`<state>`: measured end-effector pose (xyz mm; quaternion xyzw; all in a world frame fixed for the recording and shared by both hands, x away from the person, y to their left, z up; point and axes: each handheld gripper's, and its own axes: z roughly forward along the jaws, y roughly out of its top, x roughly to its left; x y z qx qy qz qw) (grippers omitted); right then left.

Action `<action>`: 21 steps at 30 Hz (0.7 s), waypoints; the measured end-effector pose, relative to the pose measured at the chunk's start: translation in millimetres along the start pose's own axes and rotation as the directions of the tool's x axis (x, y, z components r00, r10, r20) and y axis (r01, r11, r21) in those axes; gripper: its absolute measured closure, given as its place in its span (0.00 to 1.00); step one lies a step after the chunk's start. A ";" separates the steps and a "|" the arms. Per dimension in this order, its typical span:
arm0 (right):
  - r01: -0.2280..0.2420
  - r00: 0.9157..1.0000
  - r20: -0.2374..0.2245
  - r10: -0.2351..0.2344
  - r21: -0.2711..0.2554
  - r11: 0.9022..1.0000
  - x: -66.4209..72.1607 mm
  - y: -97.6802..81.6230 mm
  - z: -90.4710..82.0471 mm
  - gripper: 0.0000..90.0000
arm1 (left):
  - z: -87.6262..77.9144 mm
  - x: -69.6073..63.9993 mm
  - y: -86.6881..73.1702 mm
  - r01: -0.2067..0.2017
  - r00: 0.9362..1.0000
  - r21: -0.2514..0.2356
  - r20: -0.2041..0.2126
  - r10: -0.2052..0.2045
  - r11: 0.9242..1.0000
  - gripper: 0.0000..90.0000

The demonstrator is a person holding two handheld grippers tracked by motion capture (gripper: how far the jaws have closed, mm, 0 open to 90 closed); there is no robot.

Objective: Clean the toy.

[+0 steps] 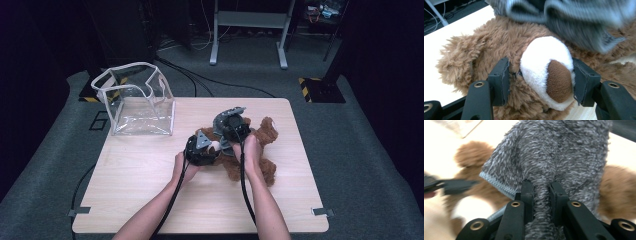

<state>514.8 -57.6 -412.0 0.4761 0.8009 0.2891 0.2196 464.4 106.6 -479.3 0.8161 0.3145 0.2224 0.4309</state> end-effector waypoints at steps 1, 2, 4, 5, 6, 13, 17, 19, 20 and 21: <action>-0.017 1.000 0.023 0.017 -0.002 1.000 -4.4 0.5 -0.9 0.85 | 0.0 0.0 0.0 0.001 1.000 0.000 0.000 -0.001 1.000 0.44; -0.028 0.999 0.043 0.028 -0.008 1.000 -9.3 0.6 -1.8 0.85 | -0.1 0.1 -0.1 0.003 1.000 0.000 0.001 -0.003 1.000 0.44; -0.085 0.996 0.010 0.085 -0.017 0.996 -19.3 -0.3 -5.9 0.85 | 0.0 0.5 0.0 0.006 1.000 0.001 0.006 -0.006 1.000 0.44; -0.104 0.994 -0.023 0.104 -0.026 0.994 -22.8 -1.1 -9.1 0.85 | -0.3 1.0 0.1 0.006 1.000 0.003 0.012 -0.006 1.000 0.44; -0.110 0.993 -0.044 0.108 -0.042 0.993 -24.1 -2.3 -13.7 0.85 | -0.5 1.1 0.0 0.008 1.000 0.005 0.010 -0.008 1.000 0.44; -0.078 0.997 -0.024 0.075 -0.121 0.990 -29.3 -13.7 -63.6 0.85 | 0.1 1.9 0.7 0.016 1.000 0.007 0.013 -0.016 1.000 0.44; -0.082 0.995 0.045 0.087 -0.114 0.990 -41.8 -23.3 -79.2 0.85 | 0.3 2.3 1.3 0.015 1.000 0.010 0.017 -0.015 1.000 0.44; -0.101 0.992 0.072 0.108 -0.095 0.990 -51.4 -31.4 -83.1 0.85 | 0.5 2.5 1.4 0.014 1.000 0.010 0.017 -0.015 1.000 0.44; -0.100 0.989 0.096 0.109 -0.093 0.991 -54.1 -34.1 -82.6 0.85 | 0.6 2.3 1.4 0.016 1.000 0.011 0.016 -0.016 1.000 0.44; -0.110 0.987 0.107 0.119 -0.083 0.990 -58.0 -38.4 -81.1 0.84 | 0.6 2.4 1.5 0.014 1.000 0.011 0.016 -0.014 1.000 0.44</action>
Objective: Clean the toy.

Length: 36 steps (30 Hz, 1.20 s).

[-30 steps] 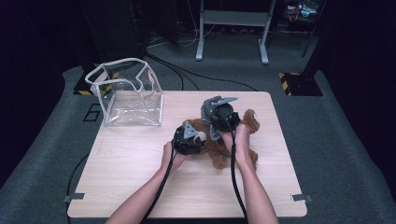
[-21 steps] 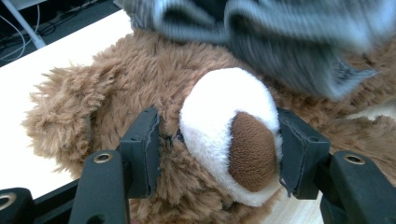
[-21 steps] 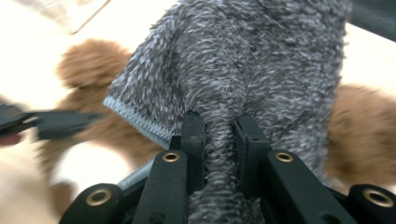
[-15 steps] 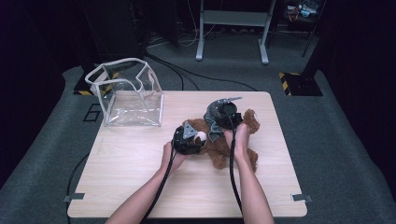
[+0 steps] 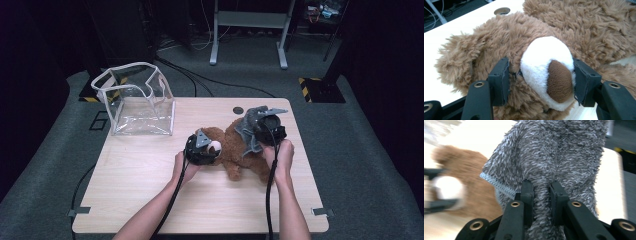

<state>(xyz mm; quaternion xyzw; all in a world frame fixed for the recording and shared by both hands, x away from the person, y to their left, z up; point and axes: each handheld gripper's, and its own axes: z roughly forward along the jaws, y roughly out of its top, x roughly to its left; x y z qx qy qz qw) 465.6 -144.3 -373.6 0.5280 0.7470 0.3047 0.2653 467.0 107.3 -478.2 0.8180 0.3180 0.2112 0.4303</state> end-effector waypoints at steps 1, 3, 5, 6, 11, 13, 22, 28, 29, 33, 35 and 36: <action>-0.003 1.000 -0.001 0.003 0.008 1.000 -1.7 -1.4 1.2 0.84 | -0.1 0.0 0.0 -0.001 1.000 0.001 0.000 0.001 1.000 0.44; -0.006 0.999 0.036 0.004 0.043 0.999 -5.7 -6.7 8.3 0.84 | -0.2 0.1 -0.1 0.000 1.000 0.000 0.001 0.000 1.000 0.44; -0.016 0.998 0.055 0.013 0.053 0.998 -9.5 -10.5 14.3 0.84 | 0.1 -0.1 -0.3 0.001 1.000 -0.005 -0.001 -0.001 1.000 0.44; -0.024 0.998 0.065 0.020 0.053 0.998 -11.0 -11.9 16.2 0.84 | -0.2 0.0 -0.2 0.000 1.000 0.000 0.002 0.000 1.000 0.44; -0.022 0.998 0.053 0.019 0.065 0.998 -9.6 -12.2 26.7 0.84 | -0.3 -0.1 0.0 -0.004 1.000 0.002 0.000 0.004 1.000 0.44; -0.019 0.999 0.040 0.016 0.065 0.998 -8.8 -9.2 30.2 0.84 | -0.1 0.0 -0.2 -0.004 1.000 -0.001 0.002 0.004 1.000 0.44; -0.015 1.000 0.001 0.015 0.066 0.998 2.4 8.5 48.6 0.84 | -0.3 -0.2 -1.1 -0.009 1.000 0.000 -0.003 0.009 1.000 0.44; -0.022 1.000 -0.018 0.023 0.061 0.998 6.5 15.5 57.4 0.84 | 0.0 -0.2 -1.0 -0.005 1.000 0.002 -0.003 0.006 1.000 0.44; -0.020 0.999 -0.025 0.022 0.064 0.998 7.5 17.0 57.8 0.84 | -0.2 -0.1 -0.9 -0.009 1.000 0.004 -0.003 0.009 1.000 0.44; -0.005 0.999 -0.045 0.008 0.058 0.998 14.9 22.4 61.0 0.84 | -0.3 -0.7 -0.9 -0.014 1.000 0.004 -0.006 0.014 1.000 0.44; 0.018 0.999 -0.044 -0.015 0.066 0.998 20.7 24.2 64.9 0.84 | -0.4 -0.8 -1.0 -0.015 1.000 0.004 -0.006 0.015 1.000 0.44; 0.014 0.999 -0.043 -0.011 0.076 0.997 23.6 24.8 66.7 0.84 | -0.4 -1.0 -1.0 -0.015 1.000 0.004 -0.007 0.016 1.000 0.44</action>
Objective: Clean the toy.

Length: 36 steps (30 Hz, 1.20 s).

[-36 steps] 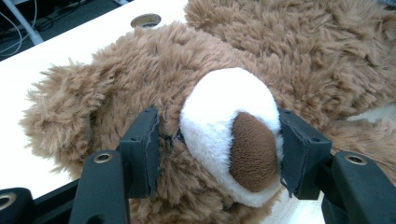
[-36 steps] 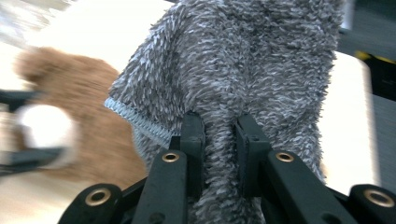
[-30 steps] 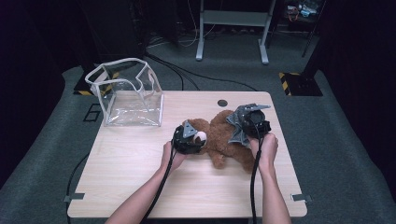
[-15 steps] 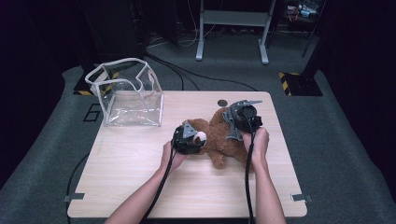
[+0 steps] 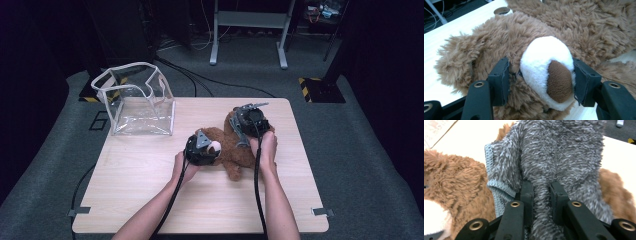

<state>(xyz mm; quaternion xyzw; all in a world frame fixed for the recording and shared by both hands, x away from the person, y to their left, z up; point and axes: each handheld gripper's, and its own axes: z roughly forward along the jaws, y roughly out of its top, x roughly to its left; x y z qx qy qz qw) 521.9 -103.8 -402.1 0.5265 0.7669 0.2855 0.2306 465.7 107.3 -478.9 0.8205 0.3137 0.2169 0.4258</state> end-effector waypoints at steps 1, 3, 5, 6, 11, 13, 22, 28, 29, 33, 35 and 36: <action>0.004 1.000 -0.003 -0.004 -0.003 1.000 1.4 0.9 2.3 0.84 | 0.1 -0.2 0.0 0.002 1.000 0.000 0.002 -0.002 1.000 0.44; 0.016 1.000 -0.017 -0.016 -0.001 1.000 3.8 2.7 5.3 0.84 | 0.4 -0.6 -0.4 0.003 1.000 -0.006 0.000 -0.003 1.000 0.44; 0.019 0.999 -0.033 -0.019 0.001 1.000 8.8 5.2 7.7 0.84 | 0.1 -0.6 -0.6 0.001 1.000 -0.004 0.000 -0.001 1.000 0.44; 0.026 0.999 -0.039 -0.026 0.003 1.000 12.0 6.5 9.5 0.84 | -0.2 -0.7 -0.7 0.000 1.000 -0.003 -0.003 0.000 1.000 0.44; 0.094 0.993 -0.071 -0.092 0.027 0.995 29.8 12.3 19.6 0.84 | -0.2 -0.5 -1.0 0.001 1.000 -0.005 0.001 -0.001 1.000 0.44; 0.102 0.990 -0.102 -0.098 0.034 0.994 35.7 13.5 23.1 0.84 | -0.2 -0.2 -1.2 0.003 1.000 -0.006 0.003 -0.003 1.000 0.44; 0.048 0.954 -0.295 -0.062 -0.054 0.997 33.8 13.7 7.8 0.85 | -0.3 0.0 -2.2 0.015 1.000 -0.013 0.002 -0.015 1.000 0.44; 0.058 0.998 -0.028 -0.059 -0.038 0.998 26.6 12.9 -9.6 0.84 | -0.1 -0.1 -2.2 0.014 1.000 -0.015 0.003 -0.014 1.000 0.44; 0.067 0.998 0.010 -0.066 -0.025 0.997 24.8 11.7 -8.2 0.84 | 0.0 -0.1 -2.2 0.014 1.000 -0.015 0.002 -0.013 1.000 0.44; 0.064 0.998 0.000 -0.064 0.010 0.998 23.7 5.2 6.8 0.84 | -0.1 0.1 -2.0 0.008 1.000 -0.012 0.005 -0.008 1.000 0.44; 0.062 0.996 -0.066 -0.062 0.003 0.998 30.0 3.7 14.0 0.84 | -0.1 0.3 -2.1 0.009 1.000 -0.012 0.006 -0.009 1.000 0.44; 0.061 0.992 -0.111 -0.061 0.000 0.998 33.5 3.5 16.7 0.84 | -0.1 0.3 -2.1 0.009 1.000 -0.011 0.006 -0.009 1.000 0.44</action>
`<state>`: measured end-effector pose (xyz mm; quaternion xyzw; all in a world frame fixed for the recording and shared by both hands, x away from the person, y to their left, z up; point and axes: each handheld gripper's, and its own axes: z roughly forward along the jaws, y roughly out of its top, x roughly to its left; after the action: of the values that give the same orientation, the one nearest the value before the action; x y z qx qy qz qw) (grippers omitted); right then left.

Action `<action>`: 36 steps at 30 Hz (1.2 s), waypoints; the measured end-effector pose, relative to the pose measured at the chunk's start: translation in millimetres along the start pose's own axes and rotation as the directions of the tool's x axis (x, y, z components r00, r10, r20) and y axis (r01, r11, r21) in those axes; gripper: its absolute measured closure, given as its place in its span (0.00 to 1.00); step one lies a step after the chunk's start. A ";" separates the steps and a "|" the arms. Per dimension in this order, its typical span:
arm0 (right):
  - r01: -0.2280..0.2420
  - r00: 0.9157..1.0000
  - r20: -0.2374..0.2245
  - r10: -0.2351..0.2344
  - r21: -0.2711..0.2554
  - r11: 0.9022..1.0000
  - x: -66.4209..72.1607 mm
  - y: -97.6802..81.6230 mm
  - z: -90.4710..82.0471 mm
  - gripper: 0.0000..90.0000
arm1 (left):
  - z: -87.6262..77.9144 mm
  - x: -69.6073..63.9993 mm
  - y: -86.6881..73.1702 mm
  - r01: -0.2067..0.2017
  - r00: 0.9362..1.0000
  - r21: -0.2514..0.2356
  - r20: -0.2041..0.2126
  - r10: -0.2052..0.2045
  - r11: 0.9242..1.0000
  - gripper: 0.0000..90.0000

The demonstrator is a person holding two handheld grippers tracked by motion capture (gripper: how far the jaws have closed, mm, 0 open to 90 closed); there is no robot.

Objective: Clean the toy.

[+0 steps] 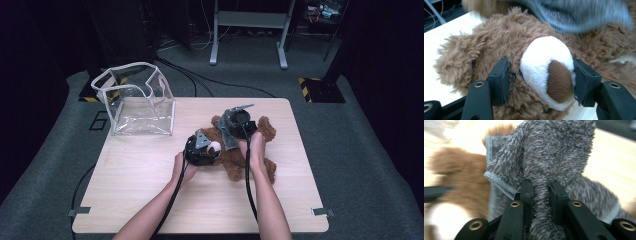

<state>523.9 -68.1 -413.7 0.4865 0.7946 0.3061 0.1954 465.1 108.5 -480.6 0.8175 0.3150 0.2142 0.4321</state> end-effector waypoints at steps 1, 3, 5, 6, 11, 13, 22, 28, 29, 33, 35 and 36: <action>0.005 1.000 -0.028 -0.005 0.007 1.000 3.6 0.4 2.8 0.84 | -0.1 0.1 0.0 0.000 1.000 0.001 0.000 0.000 1.000 0.44; 0.023 0.996 -0.083 -0.022 0.011 1.000 7.3 1.4 3.6 0.85 | -0.4 0.3 -0.3 0.003 1.000 0.001 0.002 -0.003 1.000 0.44; 0.009 0.987 -0.158 -0.009 -0.001 1.000 1.1 1.9 -4.2 0.85 | -0.3 0.3 -0.6 0.004 1.000 -0.004 0.002 -0.004 1.000 0.44; -0.011 0.984 -0.180 0.008 -0.017 1.000 -3.2 1.5 -9.5 0.85 | 0.0 0.2 -0.6 0.007 1.000 -0.007 0.002 -0.007 1.000 0.44; 0.037 0.999 0.022 -0.037 0.003 0.999 -2.4 -5.1 -19.4 0.85 | -0.1 0.2 0.3 0.005 1.000 0.001 0.005 -0.005 1.000 0.44; 0.072 0.996 0.060 -0.073 0.017 0.997 -0.5 -10.5 -15.9 0.85 | 0.2 -0.2 0.2 0.004 1.000 -0.003 0.003 -0.004 1.000 0.44; 0.070 0.983 0.168 -0.075 0.035 0.997 -16.7 -15.5 -25.5 0.85 | 0.0 -0.1 0.5 0.008 1.000 0.000 0.005 -0.008 1.000 0.44; 0.025 0.968 0.249 -0.036 0.050 0.998 -43.7 -24.3 -36.4 0.85 | -0.1 0.4 0.4 0.010 1.000 0.000 0.010 -0.010 1.000 0.44; 0.011 0.967 0.253 -0.022 0.048 0.999 -48.8 -26.7 -37.5 0.85 | -0.1 0.4 0.4 0.010 1.000 0.000 0.010 -0.010 1.000 0.44; -0.021 0.960 0.281 0.005 0.054 0.998 -62.5 -33.4 -40.0 0.85 | 0.2 0.1 0.4 0.011 1.000 -0.001 0.007 -0.011 1.000 0.44; -0.026 0.958 0.285 0.015 0.036 0.999 -63.1 -32.9 -42.7 0.85 | 0.1 0.3 0.4 0.011 1.000 0.000 0.007 -0.011 1.000 0.44; -0.032 0.962 0.270 0.026 0.017 0.999 -62.0 -31.8 -45.6 0.85 | -0.2 0.5 0.3 0.010 1.000 0.001 0.009 -0.010 1.000 0.44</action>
<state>503.2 -147.7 -400.9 0.5372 0.7565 0.2314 0.2924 465.5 108.8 -480.2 0.8171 0.3173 0.2079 0.4341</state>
